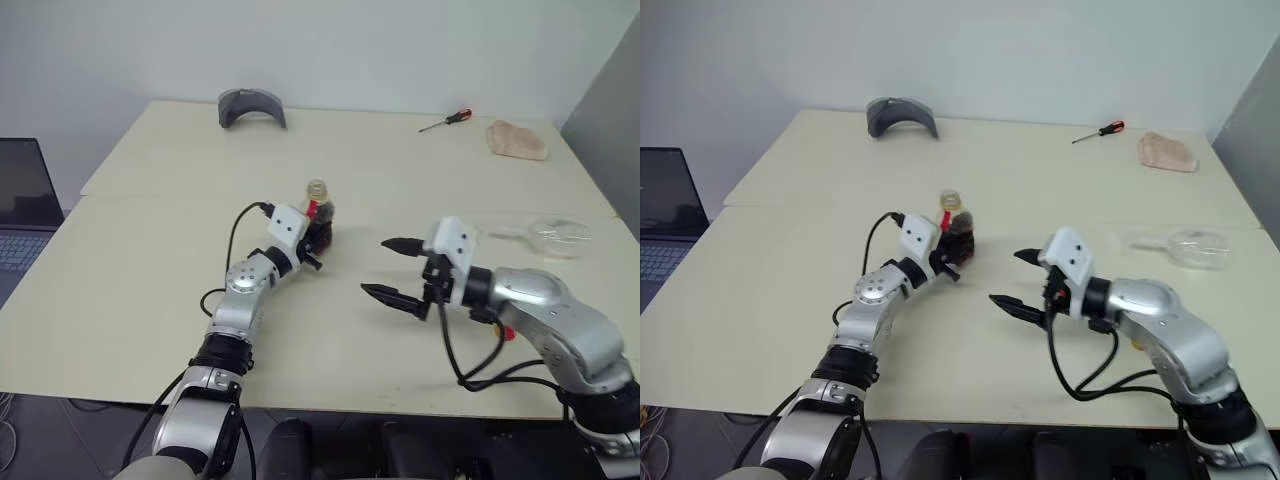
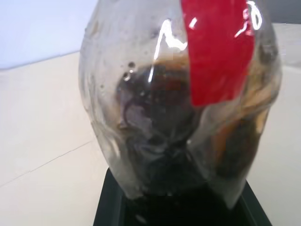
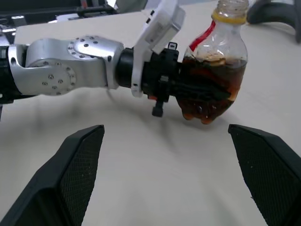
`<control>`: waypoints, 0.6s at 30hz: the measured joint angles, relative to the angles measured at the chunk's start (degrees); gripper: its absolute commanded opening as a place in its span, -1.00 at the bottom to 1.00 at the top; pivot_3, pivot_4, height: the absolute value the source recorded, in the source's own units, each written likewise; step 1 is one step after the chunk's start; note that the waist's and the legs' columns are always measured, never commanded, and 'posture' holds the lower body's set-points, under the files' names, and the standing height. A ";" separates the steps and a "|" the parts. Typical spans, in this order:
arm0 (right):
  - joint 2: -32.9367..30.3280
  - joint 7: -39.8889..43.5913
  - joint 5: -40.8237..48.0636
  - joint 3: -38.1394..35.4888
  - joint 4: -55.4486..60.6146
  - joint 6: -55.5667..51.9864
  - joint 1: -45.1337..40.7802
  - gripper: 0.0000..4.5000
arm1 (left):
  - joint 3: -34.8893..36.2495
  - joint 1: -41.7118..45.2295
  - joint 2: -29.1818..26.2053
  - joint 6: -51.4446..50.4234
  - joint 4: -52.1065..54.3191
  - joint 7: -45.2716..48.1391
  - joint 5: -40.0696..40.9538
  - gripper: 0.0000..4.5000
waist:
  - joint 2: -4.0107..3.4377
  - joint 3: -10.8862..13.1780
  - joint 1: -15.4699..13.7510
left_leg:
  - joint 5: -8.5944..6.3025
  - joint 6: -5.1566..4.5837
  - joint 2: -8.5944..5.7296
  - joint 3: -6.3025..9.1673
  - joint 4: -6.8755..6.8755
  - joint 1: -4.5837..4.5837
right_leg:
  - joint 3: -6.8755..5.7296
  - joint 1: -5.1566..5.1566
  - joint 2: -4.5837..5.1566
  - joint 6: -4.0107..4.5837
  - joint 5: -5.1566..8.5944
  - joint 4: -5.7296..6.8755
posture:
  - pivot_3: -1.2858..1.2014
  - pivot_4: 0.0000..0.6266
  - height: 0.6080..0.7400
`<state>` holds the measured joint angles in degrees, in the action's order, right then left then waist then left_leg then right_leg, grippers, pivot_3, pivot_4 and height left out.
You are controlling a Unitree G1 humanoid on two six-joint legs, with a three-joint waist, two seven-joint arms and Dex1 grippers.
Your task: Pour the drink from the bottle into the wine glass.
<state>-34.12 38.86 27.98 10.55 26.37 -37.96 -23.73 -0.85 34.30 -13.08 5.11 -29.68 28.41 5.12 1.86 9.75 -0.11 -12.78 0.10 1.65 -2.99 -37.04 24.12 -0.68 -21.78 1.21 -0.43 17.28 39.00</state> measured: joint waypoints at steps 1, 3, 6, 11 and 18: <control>1.29 -0.06 -1.09 1.22 -1.80 0.11 -1.76 1.00 | 1.07 0.40 -0.55 0.58 -1.46 -1.18 0.03 -0.67 | 0.01 0.00 0.02 | 0.00 0.00 0.00 -0.02 -0.01 0.03 | 0.01 -0.02 0.01 0.00 -0.01 0.00 | 0.03 -0.52 1.00; 4.27 -0.15 -4.00 4.32 -5.80 0.65 -6.19 1.00 | 3.56 2.25 -1.87 1.59 -5.79 -3.93 0.05 -0.67 | 0.02 0.01 0.14 | 0.01 0.01 0.02 -0.05 -0.03 0.07 | 0.02 -0.14 0.02 0.00 -0.03 0.06 | 0.03 -0.52 1.00; 7.07 0.57 -7.05 7.62 -8.53 1.79 -10.28 1.00 | 6.30 5.55 -3.95 3.96 -12.21 -6.48 0.09 -0.67 | 0.02 0.01 -0.02 | 0.01 0.01 0.03 0.03 -0.02 0.17 | -0.08 -0.23 0.02 0.01 -0.03 0.11 | 0.03 -0.52 1.00; 8.78 1.47 -9.48 9.18 -10.78 2.01 -12.00 1.00 | 8.32 7.81 -5.12 8.03 -19.71 -7.16 0.30 -0.67 | 0.03 0.01 0.00 | 0.01 0.02 -0.01 -0.05 -0.08 0.31 | -0.06 -0.32 0.11 0.01 -0.05 0.08 | 0.03 -0.52 1.00; 11.42 1.25 -13.52 11.62 -12.15 2.19 -13.45 1.00 | 11.07 10.17 -5.51 11.98 -26.75 -7.66 1.55 -0.34 | 0.04 0.00 0.26 | 0.02 0.02 0.05 -0.07 -0.12 0.29 | -0.07 -0.46 0.08 0.08 -0.09 0.40 | 0.03 -0.52 1.00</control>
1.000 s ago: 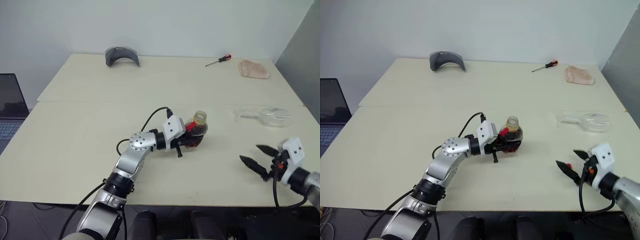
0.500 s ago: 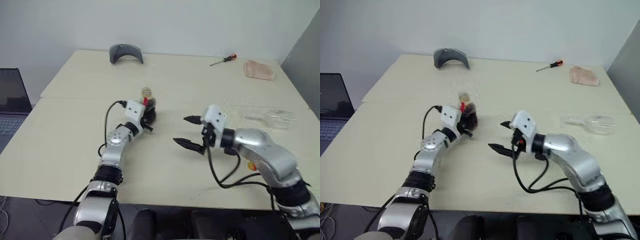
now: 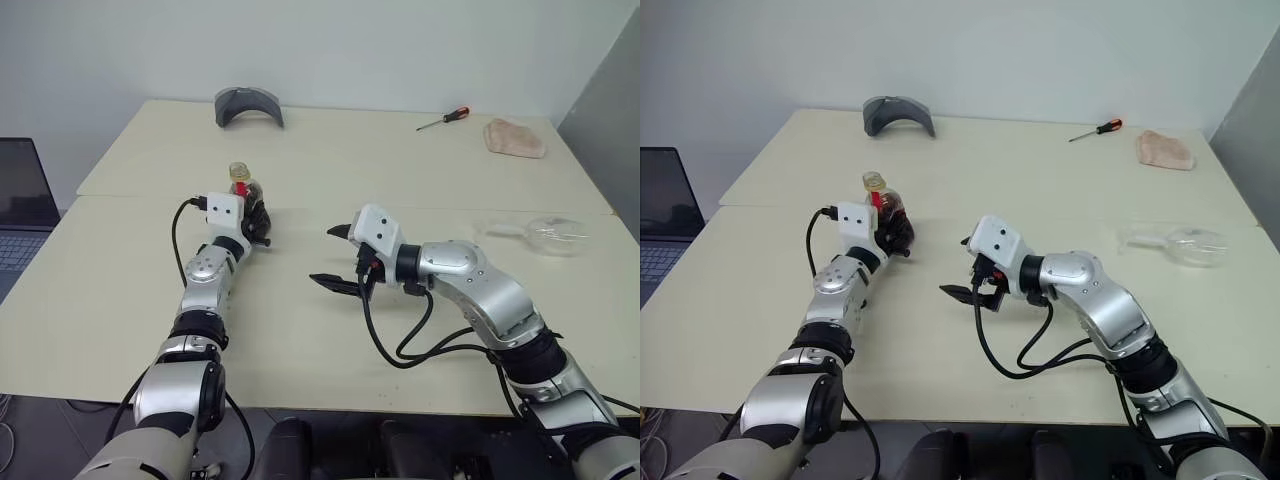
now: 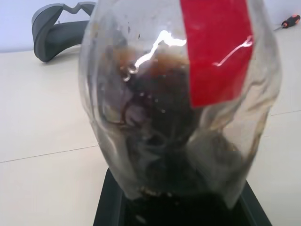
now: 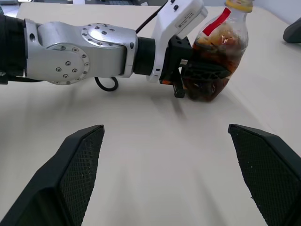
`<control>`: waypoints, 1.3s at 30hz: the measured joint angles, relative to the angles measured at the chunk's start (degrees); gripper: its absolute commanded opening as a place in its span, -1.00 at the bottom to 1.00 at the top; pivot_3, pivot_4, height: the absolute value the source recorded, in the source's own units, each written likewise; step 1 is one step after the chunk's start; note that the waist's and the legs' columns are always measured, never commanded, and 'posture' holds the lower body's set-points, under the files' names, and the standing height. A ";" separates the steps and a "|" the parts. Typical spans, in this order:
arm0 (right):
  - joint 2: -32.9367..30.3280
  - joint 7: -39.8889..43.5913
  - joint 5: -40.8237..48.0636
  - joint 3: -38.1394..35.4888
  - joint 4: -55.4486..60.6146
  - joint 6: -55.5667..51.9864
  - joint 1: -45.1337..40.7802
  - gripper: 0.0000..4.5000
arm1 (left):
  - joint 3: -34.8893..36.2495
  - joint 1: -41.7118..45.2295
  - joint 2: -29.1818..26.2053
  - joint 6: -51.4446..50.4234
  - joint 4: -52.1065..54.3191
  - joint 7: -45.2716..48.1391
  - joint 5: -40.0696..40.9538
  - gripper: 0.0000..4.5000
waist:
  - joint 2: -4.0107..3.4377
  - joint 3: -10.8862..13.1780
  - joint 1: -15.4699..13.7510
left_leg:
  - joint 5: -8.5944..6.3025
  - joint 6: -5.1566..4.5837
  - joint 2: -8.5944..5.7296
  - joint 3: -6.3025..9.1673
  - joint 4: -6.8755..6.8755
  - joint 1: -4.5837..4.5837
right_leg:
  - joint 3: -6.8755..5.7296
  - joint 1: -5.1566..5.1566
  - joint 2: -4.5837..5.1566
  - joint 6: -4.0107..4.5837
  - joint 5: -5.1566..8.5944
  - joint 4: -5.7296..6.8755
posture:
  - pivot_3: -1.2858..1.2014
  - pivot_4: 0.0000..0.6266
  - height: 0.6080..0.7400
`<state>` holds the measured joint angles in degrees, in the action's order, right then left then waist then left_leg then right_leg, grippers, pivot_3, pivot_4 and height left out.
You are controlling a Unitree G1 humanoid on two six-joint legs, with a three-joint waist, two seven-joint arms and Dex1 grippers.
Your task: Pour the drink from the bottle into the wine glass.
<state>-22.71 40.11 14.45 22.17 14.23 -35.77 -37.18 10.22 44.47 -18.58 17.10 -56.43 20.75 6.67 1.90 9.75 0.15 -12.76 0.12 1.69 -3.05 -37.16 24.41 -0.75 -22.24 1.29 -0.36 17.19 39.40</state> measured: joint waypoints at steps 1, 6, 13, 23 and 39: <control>0.36 -0.26 -0.25 -0.01 -0.20 -0.04 0.00 1.00 | 0.30 0.12 -0.10 0.38 -0.47 -0.01 0.01 -0.22 | 0.00 0.00 0.00 | 0.00 0.00 0.00 0.00 -0.01 -0.01 | 0.00 0.00 0.00 0.00 0.00 0.03 | 0.03 -0.52 1.00; 2.16 -1.12 0.10 -0.54 -0.05 -2.59 0.02 1.00 | 0.85 -0.15 -0.27 2.01 -2.36 -0.02 0.00 0.52 | 0.00 -0.01 0.11 | 0.00 0.01 0.01 -0.04 -0.01 -0.03 | 0.02 -0.03 0.00 0.00 0.00 0.09 | 0.03 -0.52 1.00; 5.51 -2.14 3.80 -4.09 3.16 -7.49 0.07 1.00 | 1.52 -2.28 -0.17 2.26 -1.54 0.06 0.10 0.99 | 0.01 -0.02 0.10 | 0.00 0.00 0.02 -0.04 0.00 -0.03 | 0.03 -0.03 0.00 0.00 0.00 0.09 | 0.03 -0.52 1.00; 1.58 -1.90 8.72 -9.63 10.50 -11.91 2.46 1.00 | 1.49 -18.11 0.91 -4.39 24.55 -2.01 1.68 0.99 | 0.04 -0.04 0.32 | 0.00 0.00 0.06 -0.04 0.05 -0.03 | 0.09 -0.03 0.02 0.01 0.00 0.07 | 0.03 -0.52 1.00; 7.76 -22.22 19.67 -38.66 18.61 -27.68 23.54 1.00 | -12.86 -34.68 -1.06 -26.80 64.38 8.11 3.94 0.99 | 0.09 -0.11 -0.03 | 0.02 -0.01 0.03 -0.06 0.12 -0.10 | 0.13 0.06 -0.05 0.06 -0.01 0.06 | 0.03 -0.52 1.00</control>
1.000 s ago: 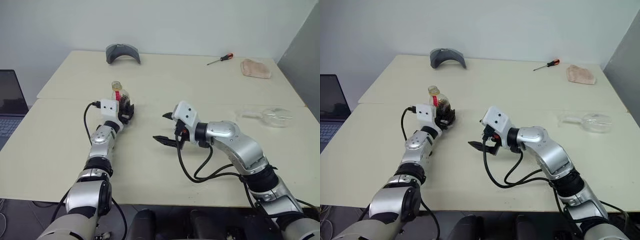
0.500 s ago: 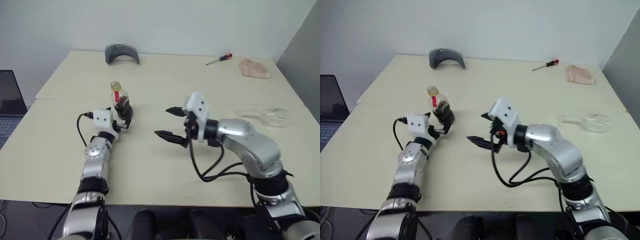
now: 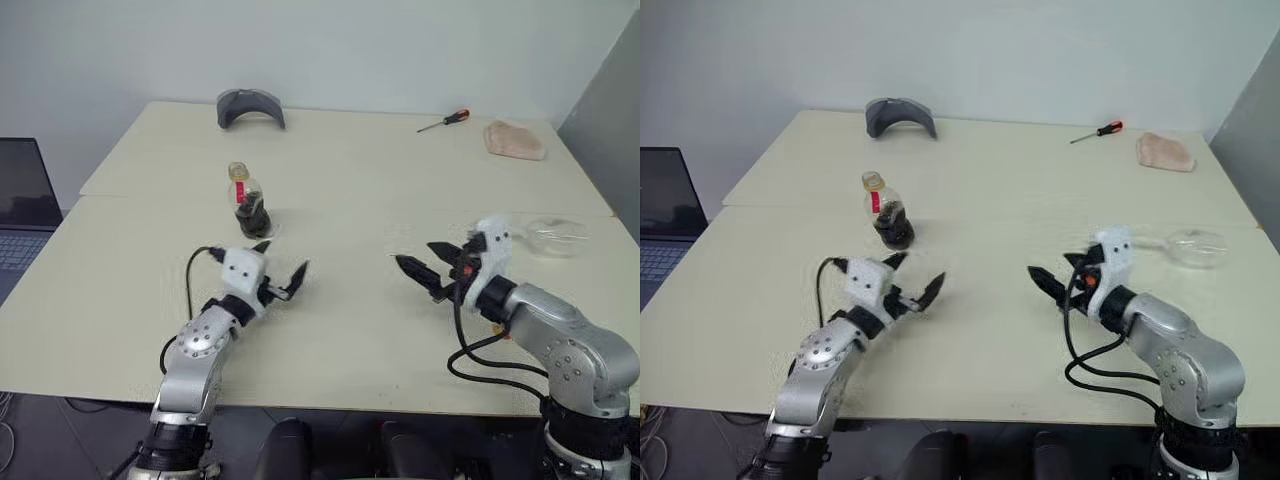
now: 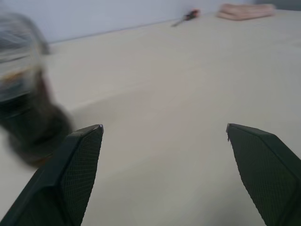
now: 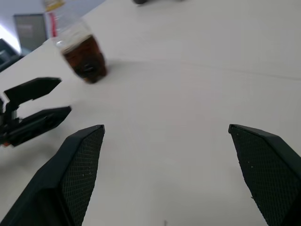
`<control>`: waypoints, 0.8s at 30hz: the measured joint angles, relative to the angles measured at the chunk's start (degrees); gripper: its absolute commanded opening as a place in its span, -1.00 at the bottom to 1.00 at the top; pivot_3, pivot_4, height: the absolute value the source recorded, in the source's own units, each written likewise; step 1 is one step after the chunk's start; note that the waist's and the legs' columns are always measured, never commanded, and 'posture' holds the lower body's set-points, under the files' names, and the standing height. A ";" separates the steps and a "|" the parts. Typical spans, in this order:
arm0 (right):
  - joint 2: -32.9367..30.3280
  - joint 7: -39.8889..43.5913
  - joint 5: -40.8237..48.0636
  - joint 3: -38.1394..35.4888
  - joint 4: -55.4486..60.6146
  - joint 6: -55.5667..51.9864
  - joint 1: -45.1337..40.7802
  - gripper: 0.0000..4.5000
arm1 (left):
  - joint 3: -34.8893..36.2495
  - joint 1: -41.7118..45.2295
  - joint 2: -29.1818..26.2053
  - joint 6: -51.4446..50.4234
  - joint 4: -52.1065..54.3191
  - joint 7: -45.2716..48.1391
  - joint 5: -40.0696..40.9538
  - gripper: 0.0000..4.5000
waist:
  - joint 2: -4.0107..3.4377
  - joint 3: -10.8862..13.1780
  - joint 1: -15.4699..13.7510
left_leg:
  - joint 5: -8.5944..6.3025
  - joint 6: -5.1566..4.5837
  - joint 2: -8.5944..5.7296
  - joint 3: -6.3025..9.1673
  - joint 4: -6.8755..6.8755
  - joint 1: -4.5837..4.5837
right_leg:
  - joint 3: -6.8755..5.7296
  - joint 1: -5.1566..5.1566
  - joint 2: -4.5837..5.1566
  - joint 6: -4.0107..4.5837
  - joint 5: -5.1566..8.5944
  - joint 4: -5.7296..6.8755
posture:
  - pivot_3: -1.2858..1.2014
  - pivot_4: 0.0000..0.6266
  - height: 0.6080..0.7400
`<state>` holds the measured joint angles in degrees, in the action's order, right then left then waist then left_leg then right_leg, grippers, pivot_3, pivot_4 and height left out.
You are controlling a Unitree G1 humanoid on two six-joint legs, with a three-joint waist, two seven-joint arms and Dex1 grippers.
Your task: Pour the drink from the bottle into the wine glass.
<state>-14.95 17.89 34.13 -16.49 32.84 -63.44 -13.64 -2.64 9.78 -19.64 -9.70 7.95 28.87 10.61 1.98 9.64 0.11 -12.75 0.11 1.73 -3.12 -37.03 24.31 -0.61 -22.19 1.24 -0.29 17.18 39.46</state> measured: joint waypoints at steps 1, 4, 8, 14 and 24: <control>1.64 -2.23 0.51 -2.21 -0.54 -0.94 0.48 1.00 | -1.30 1.34 -0.73 -0.38 0.32 2.36 0.66 0.99 | -0.01 0.01 0.03 | 0.00 0.00 0.00 -0.03 0.01 0.00 | 0.03 -0.02 -0.01 0.00 0.00 0.01 | 0.03 -0.52 1.00; 6.88 -9.32 1.13 -8.88 -1.31 -1.75 0.59 1.00 | -3.42 5.60 -1.52 -1.17 0.41 8.39 2.77 0.99 | -0.04 0.00 0.24 | 0.01 0.01 0.02 -0.06 0.02 -0.04 | 0.07 -0.03 -0.05 0.00 0.00 0.03 | 0.03 -0.52 1.00; 13.04 -17.99 1.15 -15.15 -2.57 1.42 -2.83 1.00 | -4.91 10.46 -2.68 -0.83 -2.64 16.11 4.93 0.99 | -0.09 0.00 0.62 | 0.01 0.01 0.05 -0.08 0.06 -0.11 | 0.11 -0.05 -0.16 0.01 0.02 0.08 | 0.03 -0.52 1.00; 18.15 -28.20 1.72 -20.99 -11.44 9.97 -10.82 1.00 | -7.03 16.14 -3.08 0.69 -7.26 24.71 5.10 0.99 | -0.10 0.00 0.84 | 0.01 0.01 0.01 -0.15 0.07 -0.09 | 0.18 -0.05 -0.14 0.01 0.02 -0.01 | 0.03 -0.52 1.00; 18.61 -35.31 5.28 -26.32 -26.97 25.81 -17.34 1.00 | -7.20 18.37 -0.98 1.89 -10.36 25.62 4.41 0.99 | -0.15 0.02 1.32 | 0.01 0.01 0.03 -0.15 0.10 -0.08 | 0.19 -0.06 -0.11 0.01 0.02 0.01 | 0.03 -0.52 1.00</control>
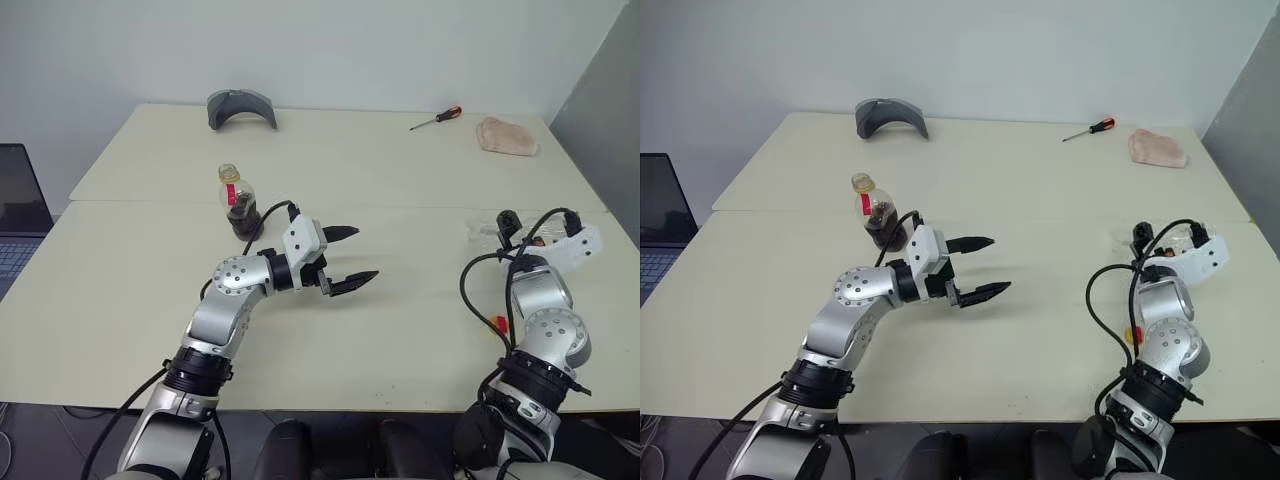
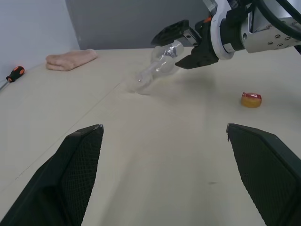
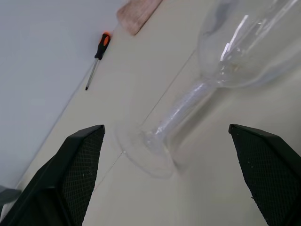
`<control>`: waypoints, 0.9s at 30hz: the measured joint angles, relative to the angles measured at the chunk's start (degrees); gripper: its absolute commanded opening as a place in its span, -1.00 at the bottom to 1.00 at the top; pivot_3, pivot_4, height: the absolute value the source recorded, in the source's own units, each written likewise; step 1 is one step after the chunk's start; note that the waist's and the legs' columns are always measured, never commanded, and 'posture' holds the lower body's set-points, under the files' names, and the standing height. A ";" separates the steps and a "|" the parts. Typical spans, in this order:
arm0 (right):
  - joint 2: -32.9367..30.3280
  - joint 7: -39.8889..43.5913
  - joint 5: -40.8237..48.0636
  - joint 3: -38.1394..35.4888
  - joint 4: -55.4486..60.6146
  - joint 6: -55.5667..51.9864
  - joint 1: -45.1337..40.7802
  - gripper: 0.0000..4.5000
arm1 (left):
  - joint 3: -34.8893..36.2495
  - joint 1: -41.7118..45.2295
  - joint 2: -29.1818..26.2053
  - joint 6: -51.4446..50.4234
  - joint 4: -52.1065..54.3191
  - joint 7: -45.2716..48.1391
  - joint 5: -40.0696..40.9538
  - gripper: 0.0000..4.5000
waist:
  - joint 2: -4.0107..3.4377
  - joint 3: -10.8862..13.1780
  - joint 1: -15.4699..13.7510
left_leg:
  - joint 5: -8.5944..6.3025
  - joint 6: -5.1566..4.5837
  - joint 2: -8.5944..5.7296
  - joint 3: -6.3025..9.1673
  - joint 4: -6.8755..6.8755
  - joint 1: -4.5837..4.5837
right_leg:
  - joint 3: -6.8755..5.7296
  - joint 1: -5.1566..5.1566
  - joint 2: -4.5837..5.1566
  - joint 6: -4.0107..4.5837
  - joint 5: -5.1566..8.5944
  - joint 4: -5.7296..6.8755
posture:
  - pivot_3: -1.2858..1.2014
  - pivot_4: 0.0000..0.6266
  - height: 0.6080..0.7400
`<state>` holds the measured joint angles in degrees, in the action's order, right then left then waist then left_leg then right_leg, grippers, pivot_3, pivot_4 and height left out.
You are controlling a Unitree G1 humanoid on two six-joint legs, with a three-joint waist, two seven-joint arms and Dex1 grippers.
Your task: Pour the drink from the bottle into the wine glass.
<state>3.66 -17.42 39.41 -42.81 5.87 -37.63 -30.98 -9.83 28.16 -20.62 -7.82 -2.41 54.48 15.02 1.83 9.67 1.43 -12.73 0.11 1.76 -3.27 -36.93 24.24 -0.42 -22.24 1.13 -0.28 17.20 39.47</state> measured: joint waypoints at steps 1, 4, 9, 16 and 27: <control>0.02 -0.07 0.54 0.02 -1.05 0.57 -0.04 1.00 | 0.00 0.00 0.17 0.00 0.00 -0.01 -0.02 0.99 | -0.01 0.01 0.07 | 0.00 0.00 0.00 -0.01 0.00 0.00 | 0.01 0.00 0.00 0.00 0.00 0.01 | 0.03 -0.52 1.00; 0.16 -0.55 2.82 -0.02 -4.61 2.22 -1.21 1.00 | 0.00 -0.02 0.33 0.00 0.00 -0.04 -0.15 0.99 | -0.05 0.03 0.13 | 0.00 0.00 0.00 -0.01 -0.01 -0.01 | 0.00 0.00 0.00 0.00 0.00 0.03 | 0.03 -0.52 1.00; 0.16 -1.46 6.99 -0.38 -10.11 5.66 -4.29 1.00 | -0.01 -0.02 0.55 -0.04 0.01 -0.09 -0.42 0.99 | -0.08 0.05 0.15 | 0.00 0.00 0.01 0.00 0.01 0.00 | -0.01 -0.01 0.00 0.00 0.00 0.01 | 0.03 -0.52 1.00; -2.26 0.49 7.00 -0.08 -19.51 13.40 -7.14 1.00 | -0.21 -0.03 0.64 -0.19 0.01 -0.06 -0.91 0.99 | -0.13 0.08 0.20 | 0.00 -0.01 0.00 -0.04 0.02 0.01 | 0.02 -0.02 0.00 0.00 0.00 0.00 | 0.03 -0.52 1.00; -5.58 5.78 7.71 -0.97 -36.37 25.52 -14.24 0.84 | -1.07 -0.01 0.66 -0.39 0.04 -0.12 -1.20 1.00 | -0.14 0.08 0.22 | 0.00 -0.01 0.01 -0.05 0.01 0.00 | 0.03 -0.01 0.00 0.00 0.00 0.00 | 0.03 -0.52 1.00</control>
<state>-1.92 -11.65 47.11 -43.78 -30.50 -12.11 -45.22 -10.90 28.15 -19.96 -8.21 -2.37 54.36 13.82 1.69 9.75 1.66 -12.73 0.11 1.77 -3.32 -36.92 24.24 -0.40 -22.25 1.13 -0.27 17.20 39.47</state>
